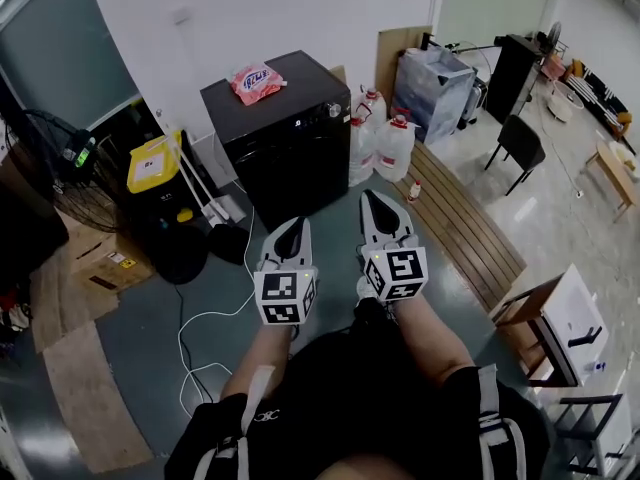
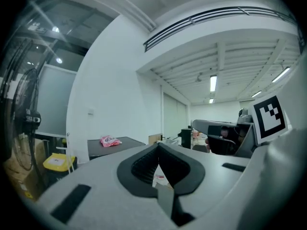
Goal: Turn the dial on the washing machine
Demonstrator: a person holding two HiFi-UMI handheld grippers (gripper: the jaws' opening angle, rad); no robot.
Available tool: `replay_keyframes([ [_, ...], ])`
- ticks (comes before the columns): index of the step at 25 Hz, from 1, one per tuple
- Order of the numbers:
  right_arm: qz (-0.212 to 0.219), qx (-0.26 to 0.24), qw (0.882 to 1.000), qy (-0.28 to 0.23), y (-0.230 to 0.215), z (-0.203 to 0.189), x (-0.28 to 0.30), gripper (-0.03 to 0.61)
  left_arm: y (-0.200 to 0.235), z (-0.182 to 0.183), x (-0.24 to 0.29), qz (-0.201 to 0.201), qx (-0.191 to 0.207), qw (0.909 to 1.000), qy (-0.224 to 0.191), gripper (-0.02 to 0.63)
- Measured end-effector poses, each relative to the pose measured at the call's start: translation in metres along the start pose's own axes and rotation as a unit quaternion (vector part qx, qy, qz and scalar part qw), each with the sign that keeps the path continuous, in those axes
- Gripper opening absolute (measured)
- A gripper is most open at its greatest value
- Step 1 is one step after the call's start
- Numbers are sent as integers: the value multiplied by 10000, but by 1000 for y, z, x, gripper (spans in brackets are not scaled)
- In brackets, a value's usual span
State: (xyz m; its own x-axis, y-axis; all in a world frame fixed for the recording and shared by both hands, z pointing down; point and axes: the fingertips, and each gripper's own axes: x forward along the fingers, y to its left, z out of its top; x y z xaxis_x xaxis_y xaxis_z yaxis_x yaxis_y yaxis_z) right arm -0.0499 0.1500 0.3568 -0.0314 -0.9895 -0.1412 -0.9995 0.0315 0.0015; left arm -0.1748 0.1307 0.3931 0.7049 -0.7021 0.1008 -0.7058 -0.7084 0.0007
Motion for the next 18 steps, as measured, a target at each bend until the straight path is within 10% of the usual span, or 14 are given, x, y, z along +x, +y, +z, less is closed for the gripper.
replay_keyframes([
  [18,296,140,9976,609,-130,-87,218,8,68,-15,244,176,-197,9991,318,3],
])
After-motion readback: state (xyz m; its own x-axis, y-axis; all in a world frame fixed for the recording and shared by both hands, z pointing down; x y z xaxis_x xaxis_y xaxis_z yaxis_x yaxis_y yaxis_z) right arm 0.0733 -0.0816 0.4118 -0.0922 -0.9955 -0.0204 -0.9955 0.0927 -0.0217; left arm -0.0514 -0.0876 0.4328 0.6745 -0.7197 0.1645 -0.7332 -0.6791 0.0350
